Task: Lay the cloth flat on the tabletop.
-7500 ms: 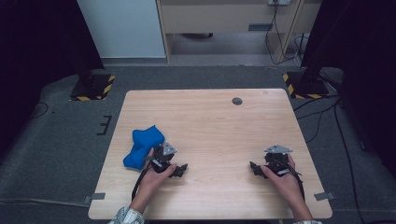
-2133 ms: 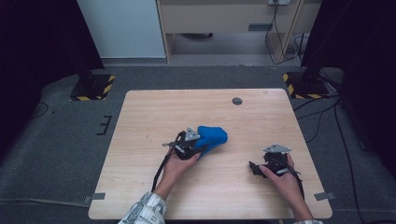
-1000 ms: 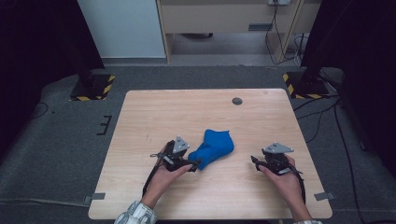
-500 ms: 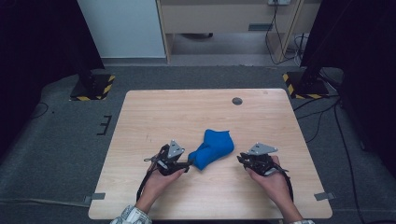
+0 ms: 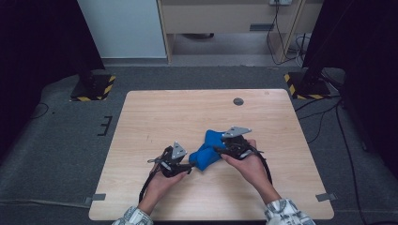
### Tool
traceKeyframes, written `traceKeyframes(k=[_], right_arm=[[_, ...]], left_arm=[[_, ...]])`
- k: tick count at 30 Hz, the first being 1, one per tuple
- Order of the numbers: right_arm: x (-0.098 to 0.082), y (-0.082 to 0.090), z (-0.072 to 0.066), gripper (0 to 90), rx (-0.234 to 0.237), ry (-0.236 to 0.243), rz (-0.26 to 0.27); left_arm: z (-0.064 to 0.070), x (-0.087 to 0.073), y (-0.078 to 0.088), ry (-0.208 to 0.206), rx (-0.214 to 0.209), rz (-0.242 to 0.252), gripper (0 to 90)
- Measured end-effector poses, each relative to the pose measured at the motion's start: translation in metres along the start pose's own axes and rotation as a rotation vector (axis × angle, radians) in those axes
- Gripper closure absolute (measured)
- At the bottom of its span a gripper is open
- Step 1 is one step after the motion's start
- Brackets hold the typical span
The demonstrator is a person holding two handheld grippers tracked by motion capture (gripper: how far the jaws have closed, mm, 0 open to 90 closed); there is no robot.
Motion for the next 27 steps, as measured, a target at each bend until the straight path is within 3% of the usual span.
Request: traceKeyframes(k=[3, 5, 7, 8, 9, 11, 12, 15, 18, 21, 25, 27], right_arm=[[0.006, -0.009, -0.004, 51.4, 0.024, -0.007, 0.006], [0.009, -0.023, -0.005, 59.1, 0.027, 0.004, -0.023], [0.007, -0.027, -0.004, 72.1, 0.031, 0.000, -0.049], [0.007, -0.027, -0.004, 72.1, 0.031, 0.000, -0.049], [0.005, -0.027, -0.006, 86.5, 0.049, 0.016, -0.063], [0.004, -0.026, -0.007, 88.7, 0.056, 0.022, -0.063], [0.004, -0.021, -0.009, 89.6, 0.061, 0.043, -0.055], [0.004, -0.012, -0.007, 89.7, 0.063, 0.034, -0.030], [0.004, -0.003, -0.004, 89.8, 0.055, 0.028, 0.000], [0.005, 0.012, 0.004, 89.8, 0.036, 0.011, 0.039], [0.009, 0.030, 0.017, 89.7, 0.008, -0.013, 0.083], [0.011, 0.035, 0.019, 89.7, 0.001, -0.016, 0.095]], left_arm=[[-0.001, -0.002, -0.004, 0.012, -0.002, -0.015, 46.4], [0.000, -0.002, -0.006, 0.026, -0.018, -0.012, 50.1], [0.001, -0.003, -0.008, 0.020, -0.020, -0.026, 50.2], [0.001, -0.003, -0.008, 0.020, -0.020, -0.026, 51.1], [0.003, -0.004, -0.009, 0.015, -0.030, -0.038, 54.5], [0.004, -0.006, -0.012, -0.003, -0.039, -0.055, 57.5], [0.004, -0.006, -0.012, -0.004, -0.041, -0.055, 64.7], [0.005, -0.004, -0.012, -0.002, -0.062, -0.046, 75.5], [0.008, 0.004, -0.003, 0.018, -0.076, 0.002, 82.6], [0.007, 0.018, 0.012, 0.021, -0.055, 0.082, 83.2], [0.004, 0.039, 0.034, 0.063, -0.025, 0.218, 83.4], [0.004, 0.044, 0.038, 0.064, -0.012, 0.239, 83.3]])
Point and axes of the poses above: each handheld gripper's, and its own axes: y roughly backward along the jaws, x roughly out of its top, z roughly to its right, the point moved 7 cm from there along -y, roughly forward along the jaws, and after that the axes turned 6 degrees about y, right-handed, at the moved point
